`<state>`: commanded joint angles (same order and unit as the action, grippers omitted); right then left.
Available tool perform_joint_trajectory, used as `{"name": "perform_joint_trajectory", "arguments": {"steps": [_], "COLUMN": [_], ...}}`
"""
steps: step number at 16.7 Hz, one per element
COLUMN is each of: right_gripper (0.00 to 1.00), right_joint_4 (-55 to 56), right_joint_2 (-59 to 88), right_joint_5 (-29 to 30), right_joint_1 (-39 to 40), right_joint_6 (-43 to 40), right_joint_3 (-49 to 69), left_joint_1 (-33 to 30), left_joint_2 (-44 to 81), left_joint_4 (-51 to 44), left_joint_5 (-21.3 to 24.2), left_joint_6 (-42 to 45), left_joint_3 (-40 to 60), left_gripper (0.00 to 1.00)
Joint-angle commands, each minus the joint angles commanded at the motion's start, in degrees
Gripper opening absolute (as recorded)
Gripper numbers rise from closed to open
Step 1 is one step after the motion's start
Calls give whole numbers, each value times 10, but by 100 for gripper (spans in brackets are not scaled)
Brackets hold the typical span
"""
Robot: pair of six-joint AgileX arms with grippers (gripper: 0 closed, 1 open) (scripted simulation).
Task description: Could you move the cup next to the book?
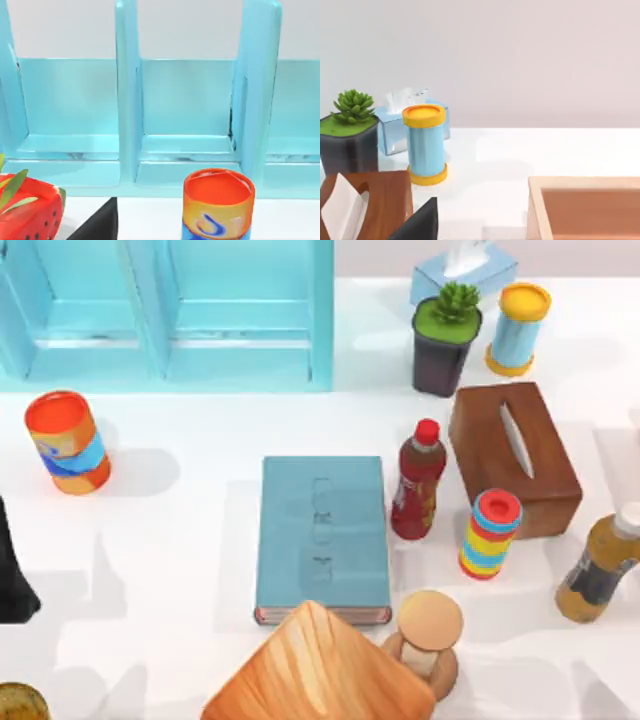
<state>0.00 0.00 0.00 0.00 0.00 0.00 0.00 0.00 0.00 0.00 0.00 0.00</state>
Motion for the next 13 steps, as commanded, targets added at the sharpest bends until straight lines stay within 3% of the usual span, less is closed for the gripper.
{"name": "perform_joint_trajectory", "arguments": {"steps": [4, 7, 13], "right_gripper": [100, 100, 100], "right_joint_4": [0, 0, 0], "right_joint_2": [0, 0, 0], "right_joint_5": [0, 0, 0], "right_joint_1": [0, 0, 0], "right_joint_6": [0, 0, 0], "right_joint_3": [0, 0, 0], "left_joint_1": [0, 4, 43], "left_joint_2": [17, 86, 346], "left_joint_4": [-10, -52, -218], "left_joint_5": [-2, -8, -15], "left_joint_6": [17, 88, 385], "left_joint_3": [17, 79, 274], "left_gripper": [100, 100, 100]}}
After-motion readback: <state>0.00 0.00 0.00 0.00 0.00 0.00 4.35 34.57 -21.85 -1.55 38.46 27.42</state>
